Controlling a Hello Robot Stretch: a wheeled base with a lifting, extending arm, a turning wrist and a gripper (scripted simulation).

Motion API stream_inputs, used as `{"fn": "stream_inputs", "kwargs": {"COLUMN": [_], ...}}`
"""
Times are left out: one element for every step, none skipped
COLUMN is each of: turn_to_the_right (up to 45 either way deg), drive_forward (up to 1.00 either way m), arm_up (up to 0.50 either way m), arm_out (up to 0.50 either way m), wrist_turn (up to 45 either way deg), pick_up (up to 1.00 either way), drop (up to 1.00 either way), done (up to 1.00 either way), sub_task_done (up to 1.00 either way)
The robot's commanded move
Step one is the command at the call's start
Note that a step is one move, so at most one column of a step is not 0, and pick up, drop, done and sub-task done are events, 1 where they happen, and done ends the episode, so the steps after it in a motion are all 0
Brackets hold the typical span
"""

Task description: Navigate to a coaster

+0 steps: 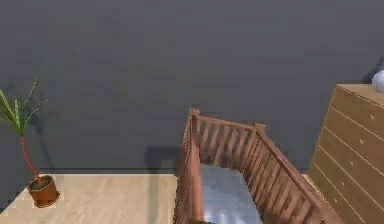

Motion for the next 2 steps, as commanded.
{"fn": "stream_inputs", "kwargs": {"turn_to_the_right": [45.0,45.0], "drive_forward": [0.00,0.00], "arm_up": [0.00,0.00], "arm_out": [0.00,0.00], "wrist_turn": [0.0,0.0], "pick_up": [0.00,0.00], "drop": [0.00,0.00], "done": [0.00,0.00], "sub_task_done": [0.00,0.00]}}
